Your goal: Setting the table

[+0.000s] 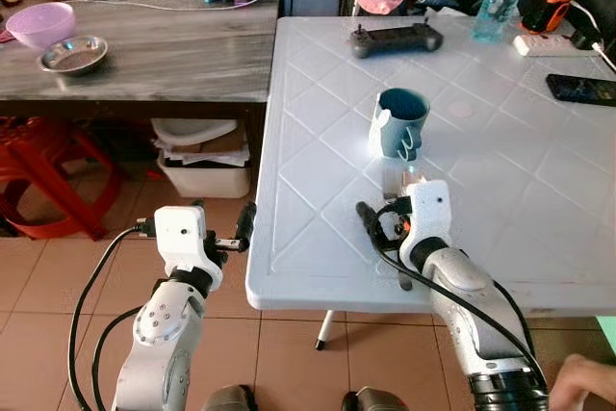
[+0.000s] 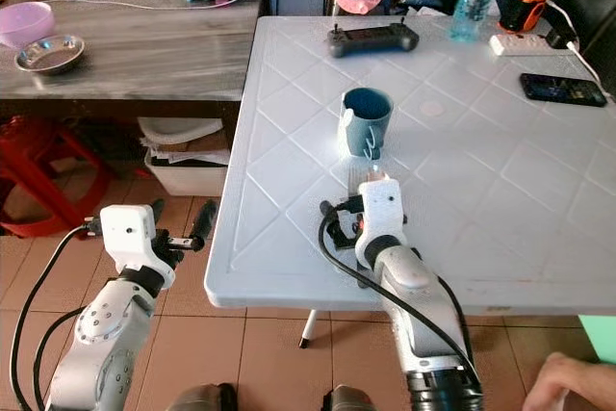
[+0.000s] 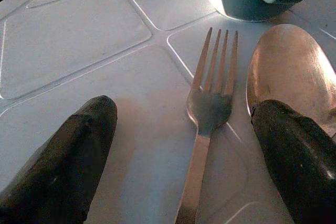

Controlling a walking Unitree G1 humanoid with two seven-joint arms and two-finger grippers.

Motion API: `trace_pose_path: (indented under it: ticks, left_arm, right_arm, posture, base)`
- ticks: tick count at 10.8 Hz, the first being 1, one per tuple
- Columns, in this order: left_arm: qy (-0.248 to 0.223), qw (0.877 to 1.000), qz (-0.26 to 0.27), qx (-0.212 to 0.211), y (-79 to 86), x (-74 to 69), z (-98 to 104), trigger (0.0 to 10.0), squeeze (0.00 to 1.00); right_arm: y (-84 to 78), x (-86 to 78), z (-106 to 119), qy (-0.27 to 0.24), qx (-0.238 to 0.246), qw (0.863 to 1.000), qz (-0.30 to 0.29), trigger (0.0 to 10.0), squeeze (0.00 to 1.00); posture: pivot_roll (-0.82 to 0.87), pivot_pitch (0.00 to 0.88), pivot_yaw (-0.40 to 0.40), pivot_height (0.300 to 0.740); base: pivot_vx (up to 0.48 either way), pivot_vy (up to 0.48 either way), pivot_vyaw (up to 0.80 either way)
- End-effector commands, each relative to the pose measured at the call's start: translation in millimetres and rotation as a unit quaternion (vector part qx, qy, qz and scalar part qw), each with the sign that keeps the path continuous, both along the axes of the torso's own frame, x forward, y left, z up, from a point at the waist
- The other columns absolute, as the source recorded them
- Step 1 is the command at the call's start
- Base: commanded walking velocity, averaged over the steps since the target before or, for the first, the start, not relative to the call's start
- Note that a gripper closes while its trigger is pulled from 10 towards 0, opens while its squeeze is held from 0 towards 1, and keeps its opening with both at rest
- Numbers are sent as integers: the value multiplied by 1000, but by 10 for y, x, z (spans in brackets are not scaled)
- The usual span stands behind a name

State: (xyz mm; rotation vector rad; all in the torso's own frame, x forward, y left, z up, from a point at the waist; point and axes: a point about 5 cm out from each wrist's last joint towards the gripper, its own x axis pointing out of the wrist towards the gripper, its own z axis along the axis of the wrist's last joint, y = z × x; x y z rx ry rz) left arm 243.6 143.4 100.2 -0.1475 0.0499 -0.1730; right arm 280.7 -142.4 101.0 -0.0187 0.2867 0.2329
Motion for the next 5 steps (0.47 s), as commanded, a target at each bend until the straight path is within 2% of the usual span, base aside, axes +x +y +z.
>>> trace_pose_path:
  ticks: [1, 5]
  left_arm:
    - [-1, 1000, -3, 3, 9, -13, 24, 10000, 0]
    - [-2, 1000, -7, 2, -9, -3, 29, 10000, 0]
  right_arm:
    - [-108, -80, -224, 65, -9, 997, -26, 10000, 0]
    - [33, 8, 99, 12, 8, 1000, -6, 10000, 0]
  posture:
    - [-23, 155, 47, 740]
    - [-25, 155, 44, 740]
  base:
    - [0, 0, 0]
    - [0, 0, 0]
